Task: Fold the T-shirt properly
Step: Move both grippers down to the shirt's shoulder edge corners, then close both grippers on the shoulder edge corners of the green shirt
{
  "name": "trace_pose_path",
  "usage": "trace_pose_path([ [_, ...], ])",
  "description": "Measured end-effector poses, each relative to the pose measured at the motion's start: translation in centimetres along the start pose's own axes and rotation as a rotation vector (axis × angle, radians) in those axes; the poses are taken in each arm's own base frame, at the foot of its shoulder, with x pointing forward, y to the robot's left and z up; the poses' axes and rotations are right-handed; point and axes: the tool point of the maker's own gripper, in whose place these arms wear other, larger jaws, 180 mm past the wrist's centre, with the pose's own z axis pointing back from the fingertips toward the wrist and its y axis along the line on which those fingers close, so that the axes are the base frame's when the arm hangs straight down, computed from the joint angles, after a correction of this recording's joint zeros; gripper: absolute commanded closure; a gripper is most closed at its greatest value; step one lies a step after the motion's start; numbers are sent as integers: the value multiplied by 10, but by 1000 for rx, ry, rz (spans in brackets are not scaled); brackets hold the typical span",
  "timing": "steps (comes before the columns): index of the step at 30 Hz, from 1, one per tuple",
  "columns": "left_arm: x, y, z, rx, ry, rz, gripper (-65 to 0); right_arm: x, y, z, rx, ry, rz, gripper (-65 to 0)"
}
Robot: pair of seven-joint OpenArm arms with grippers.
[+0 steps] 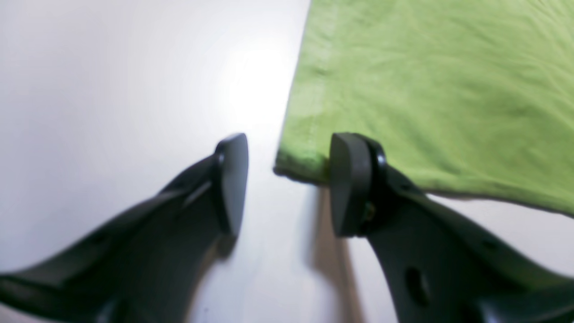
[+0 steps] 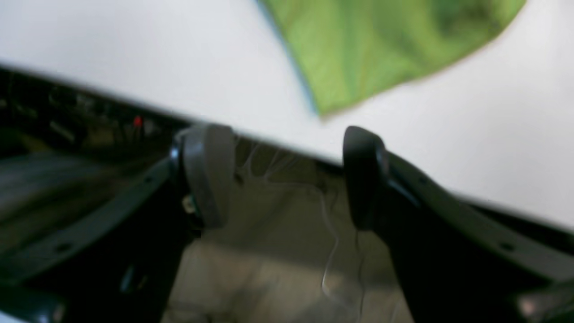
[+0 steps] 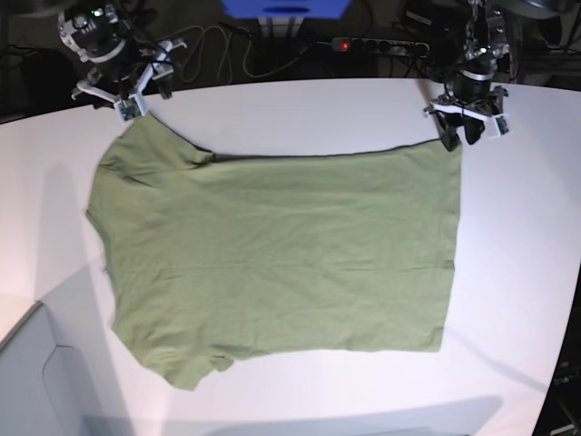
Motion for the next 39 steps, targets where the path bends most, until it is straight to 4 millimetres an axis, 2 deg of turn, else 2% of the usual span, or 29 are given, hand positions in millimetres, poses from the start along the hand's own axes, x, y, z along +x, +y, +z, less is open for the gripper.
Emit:
trace_pose_path([
  [3, -4, -11, -1, -31, 1, -2, -245, 4, -2, -2, -7, -2, 3, -370],
  [7, -8, -12, -2, -35, 5, -1, -108, 20, -8, -6, -20, -51, 9, -370],
  [10, -10, -11, -3, -32, 6, 5, -5, 23, -11, -7, -27, -54, 12, -370],
  [14, -8, -11, -6, -33, -1, 7, 0, 30, -13, -10, -31, -76, 10, -370],
  [18, -8, -11, -6, -33, 0, 7, 0, 16, -25, -25, -46, -28, -17, -370],
  [32, -8, -10, -6, -31, 0, 6, 0, -12, -25, -46, -25, 51, -58, -370],
  [39, -8, -10, -6, -31, 0, 3, 0, -6, -27, -50, -25, 29, -65, -364],
])
